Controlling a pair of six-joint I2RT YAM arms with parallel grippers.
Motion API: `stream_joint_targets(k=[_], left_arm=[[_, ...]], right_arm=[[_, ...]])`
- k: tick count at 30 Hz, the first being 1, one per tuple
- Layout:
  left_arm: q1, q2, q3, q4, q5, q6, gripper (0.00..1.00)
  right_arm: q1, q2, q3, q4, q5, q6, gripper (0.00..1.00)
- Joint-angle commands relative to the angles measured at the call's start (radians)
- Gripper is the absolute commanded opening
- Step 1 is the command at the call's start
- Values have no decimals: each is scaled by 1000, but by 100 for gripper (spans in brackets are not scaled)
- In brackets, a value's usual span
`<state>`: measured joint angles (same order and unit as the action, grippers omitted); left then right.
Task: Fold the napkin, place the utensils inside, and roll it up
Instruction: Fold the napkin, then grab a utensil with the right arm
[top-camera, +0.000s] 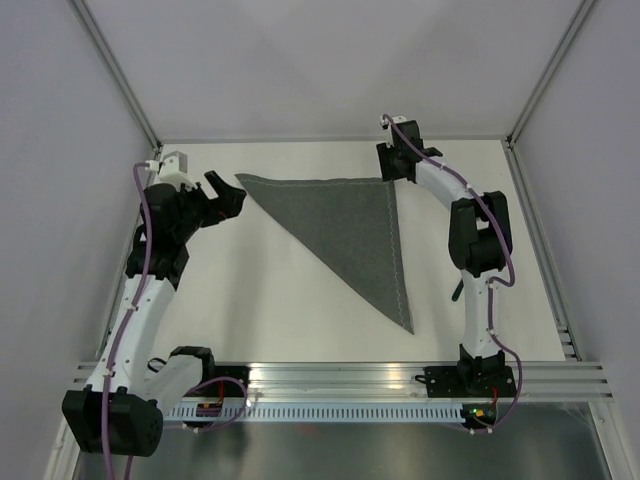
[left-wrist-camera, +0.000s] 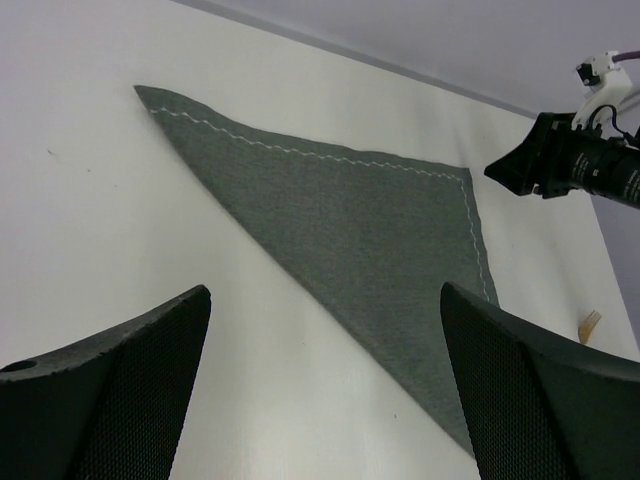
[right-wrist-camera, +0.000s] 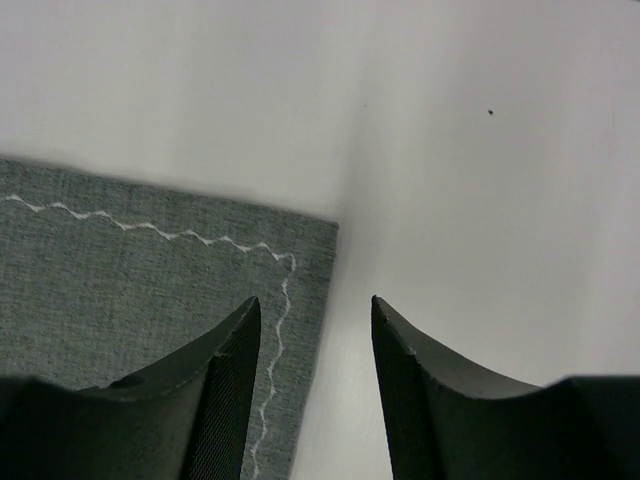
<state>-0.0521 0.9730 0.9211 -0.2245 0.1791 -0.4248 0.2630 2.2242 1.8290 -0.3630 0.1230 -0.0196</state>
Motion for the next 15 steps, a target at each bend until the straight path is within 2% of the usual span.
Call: stream_joint_targets(k=[1, 5, 9, 13, 15], left_arm=[[-8, -16, -70, 152, 106, -81, 100], [-18, -54, -166, 203, 114, -112, 100], [-20, -79, -195, 203, 132, -114, 100], [-23, -105, -229, 218, 166, -127, 100], [-23, -114, -248, 227, 197, -134, 100]], right_arm=[[-57, -130, -25, -63, -39, 0, 54], [-142, -260, -137, -134, -147, -45, 52], [-308, -408, -325, -257, -239, -169, 51], [-410, -587, -491, -369, -258, -301, 51], [-432, -645, -582, -421, -247, -336, 55]])
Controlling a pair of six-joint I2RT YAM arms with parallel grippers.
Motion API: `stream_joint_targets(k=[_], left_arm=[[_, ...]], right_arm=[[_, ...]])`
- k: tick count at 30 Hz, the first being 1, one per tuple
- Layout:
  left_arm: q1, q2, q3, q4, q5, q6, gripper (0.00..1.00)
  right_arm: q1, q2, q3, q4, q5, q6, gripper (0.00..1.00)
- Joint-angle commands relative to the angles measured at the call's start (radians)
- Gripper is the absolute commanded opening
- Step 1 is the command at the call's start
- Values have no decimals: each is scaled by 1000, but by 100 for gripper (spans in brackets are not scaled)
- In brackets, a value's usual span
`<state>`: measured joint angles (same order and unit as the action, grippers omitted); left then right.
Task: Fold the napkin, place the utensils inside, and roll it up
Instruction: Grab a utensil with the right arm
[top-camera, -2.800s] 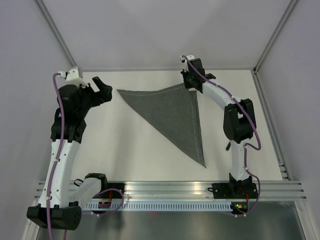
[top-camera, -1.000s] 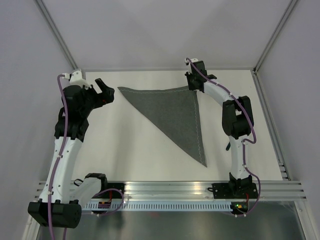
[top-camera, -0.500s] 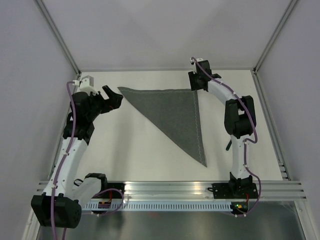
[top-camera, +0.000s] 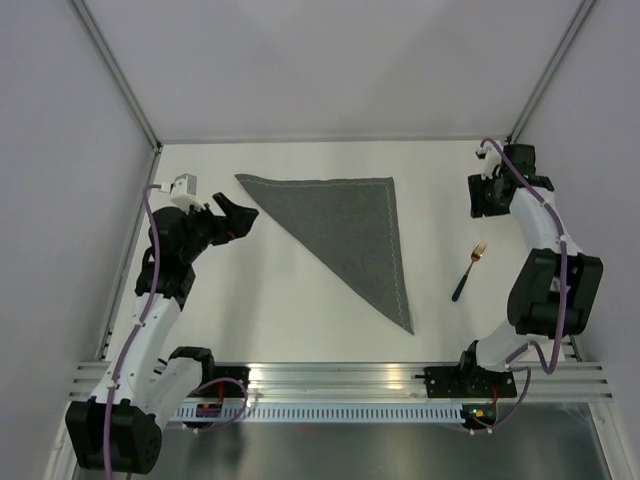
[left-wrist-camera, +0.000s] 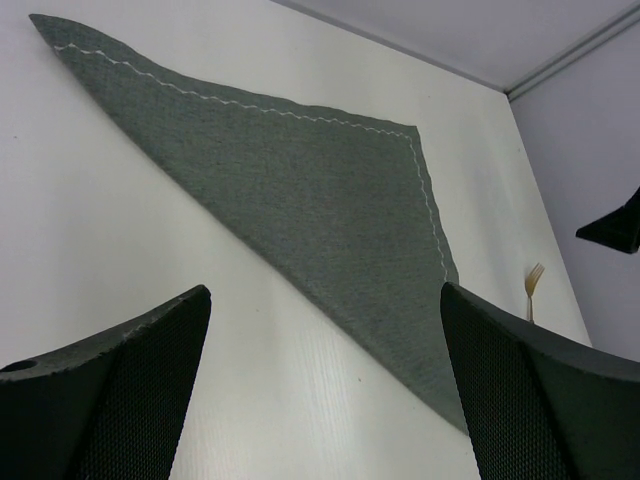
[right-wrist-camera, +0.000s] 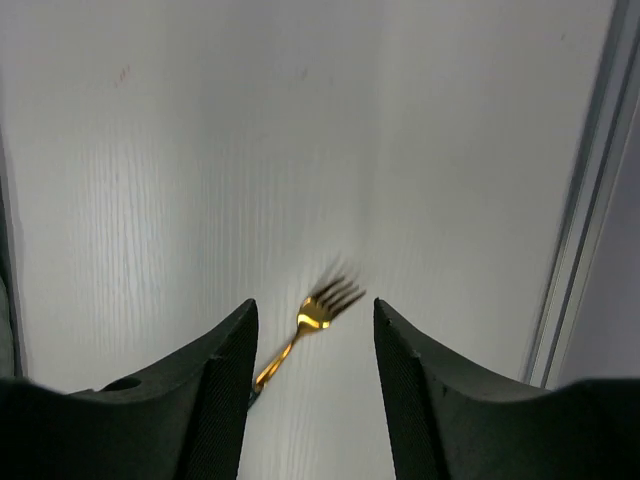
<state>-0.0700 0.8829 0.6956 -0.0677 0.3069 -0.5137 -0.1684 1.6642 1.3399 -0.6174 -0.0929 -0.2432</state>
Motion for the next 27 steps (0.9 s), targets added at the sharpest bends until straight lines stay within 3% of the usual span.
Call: stream_joint_targets(k=[1, 6, 13, 27], left_arm=[[-5, -24, -27, 91, 75, -45, 100], [-7, -16, -54, 137, 123, -51, 100], [-7, 21, -61, 154, 155, -48, 100], [-7, 25, -51, 154, 146, -39, 100]], right_arm=[[-5, -136, -114, -179, -19, -113, 57], [-5, -178, -186, -252, -48, -7, 63], [-5, -124, -306, -232, 8, 88, 60], [-3, 35, -324, -193, 64, 139, 58]])
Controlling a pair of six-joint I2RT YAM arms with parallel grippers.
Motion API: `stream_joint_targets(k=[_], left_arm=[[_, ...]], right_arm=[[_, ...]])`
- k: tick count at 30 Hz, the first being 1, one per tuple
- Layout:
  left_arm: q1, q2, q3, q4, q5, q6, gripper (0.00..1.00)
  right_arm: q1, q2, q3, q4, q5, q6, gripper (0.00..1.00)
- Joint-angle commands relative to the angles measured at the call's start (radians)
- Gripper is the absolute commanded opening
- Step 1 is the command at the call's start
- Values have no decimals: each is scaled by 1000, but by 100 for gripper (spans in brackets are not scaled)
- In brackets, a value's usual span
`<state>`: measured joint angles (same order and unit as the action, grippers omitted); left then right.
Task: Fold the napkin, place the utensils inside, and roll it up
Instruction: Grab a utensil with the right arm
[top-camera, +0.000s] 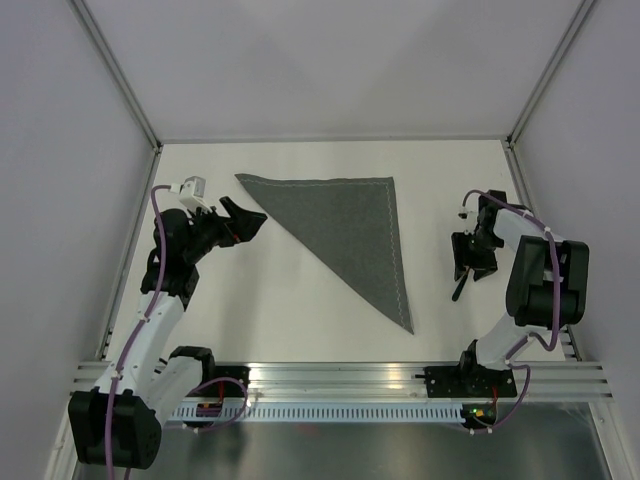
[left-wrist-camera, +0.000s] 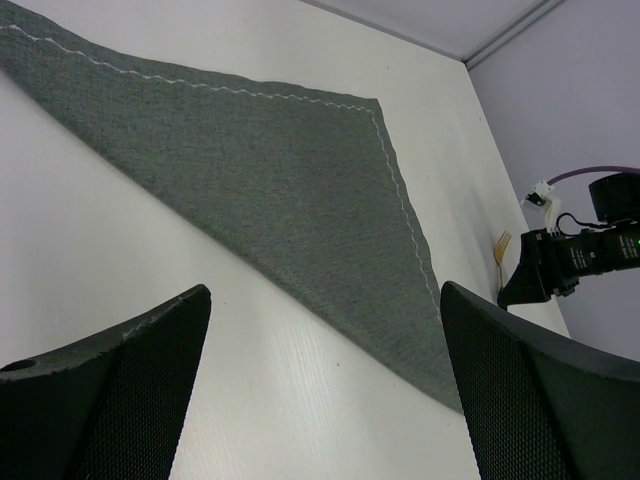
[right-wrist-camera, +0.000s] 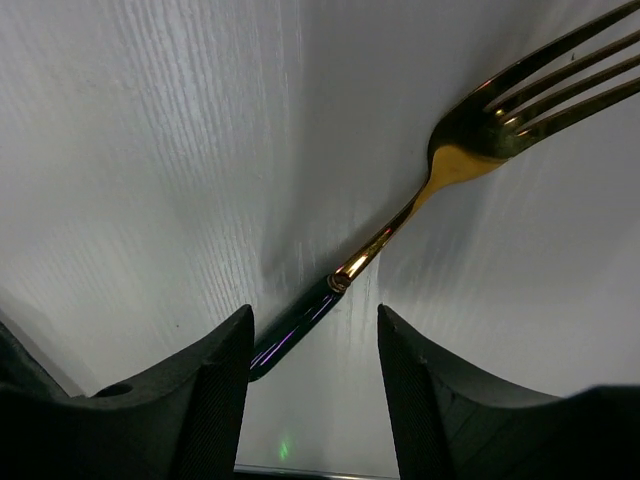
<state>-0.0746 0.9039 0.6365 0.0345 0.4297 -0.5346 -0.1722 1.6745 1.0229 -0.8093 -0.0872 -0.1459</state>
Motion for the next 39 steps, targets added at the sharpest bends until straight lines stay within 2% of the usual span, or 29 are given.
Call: stream_joint_targets(k=[1, 5, 7, 11, 14, 15, 18, 22, 30, 39], left_arm=[[-2, 6, 9, 53, 21, -16, 100], [-2, 16, 11, 51, 18, -15, 100], [-2, 21, 12, 51, 17, -15, 100], [-2, 29, 17, 53, 15, -13, 100], [-1, 35, 17, 51, 14, -11, 100], [-2, 33, 19, 51, 14, -11, 100], [-2, 36, 17, 51, 11, -11, 100], [-2, 41, 19, 51, 11, -13, 100], [-1, 50, 23, 48, 0, -16, 100], [-2, 73, 38, 47, -11, -25, 100]], right_arm=[[0, 31, -9, 5, 63, 40, 58], [0, 59, -20, 13, 58, 42, 56], [-1, 59, -27, 16, 60, 39, 47], [-1, 59, -33, 22, 53, 28, 36], [0, 74, -40, 30, 47, 19, 31], [2, 76, -41, 32, 46, 14, 22], [5, 77, -37, 33, 44, -3, 10], [16, 71, 8, 30, 60, -24, 0], [25, 21, 29, 61, 80, -104, 0], [40, -12, 157, 12, 47, -164, 0]])
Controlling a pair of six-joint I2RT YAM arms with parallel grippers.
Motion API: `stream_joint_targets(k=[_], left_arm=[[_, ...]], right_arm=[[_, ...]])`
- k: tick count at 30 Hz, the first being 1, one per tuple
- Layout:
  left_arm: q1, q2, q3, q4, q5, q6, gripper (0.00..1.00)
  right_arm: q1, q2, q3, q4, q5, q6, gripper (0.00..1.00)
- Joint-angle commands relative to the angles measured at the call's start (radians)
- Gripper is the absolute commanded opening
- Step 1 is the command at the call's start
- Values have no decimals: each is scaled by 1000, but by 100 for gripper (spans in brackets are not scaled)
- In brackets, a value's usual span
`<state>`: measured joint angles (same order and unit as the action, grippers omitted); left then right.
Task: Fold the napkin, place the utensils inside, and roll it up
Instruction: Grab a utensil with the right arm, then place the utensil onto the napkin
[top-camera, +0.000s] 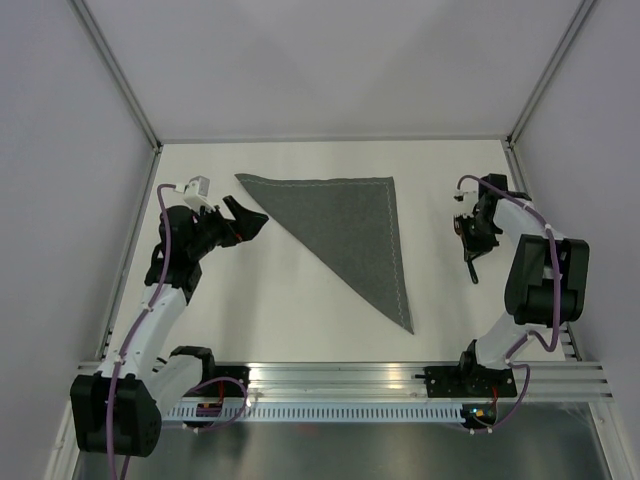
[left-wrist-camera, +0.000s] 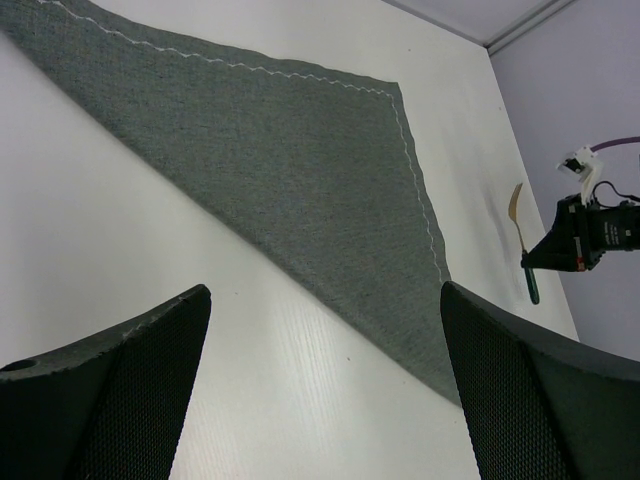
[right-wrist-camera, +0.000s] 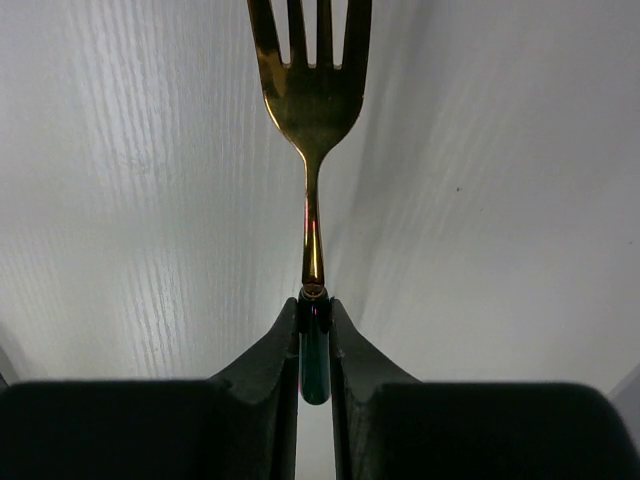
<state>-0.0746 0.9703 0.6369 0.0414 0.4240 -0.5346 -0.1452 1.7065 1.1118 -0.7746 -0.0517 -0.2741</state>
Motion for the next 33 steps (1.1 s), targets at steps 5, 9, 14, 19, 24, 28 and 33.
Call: stream_joint_targets(k=[5, 9, 14, 19, 24, 28, 33], left_arm=[[-2, 15, 58, 28, -27, -31, 100], [-2, 24, 105, 3, -39, -38, 100], [-1, 22, 203, -78, -80, -39, 100], [-1, -2, 296, -198, -148, -42, 100], [-1, -33, 394, -304, -223, -25, 100], [-1, -53, 449, -388, -260, -10, 100], [-1, -68, 489, -431, -278, 2, 100]], right_arm=[[84, -21, 172, -75, 6, -50, 0], [189, 22, 270, -107, 4, -27, 1], [364, 126, 428, -158, -2, 16, 1], [536, 267, 577, -190, -14, 75, 0], [663, 387, 751, -215, -5, 104, 1], [746, 510, 899, -267, -14, 140, 0], [806, 602, 1013, -299, -14, 167, 0]])
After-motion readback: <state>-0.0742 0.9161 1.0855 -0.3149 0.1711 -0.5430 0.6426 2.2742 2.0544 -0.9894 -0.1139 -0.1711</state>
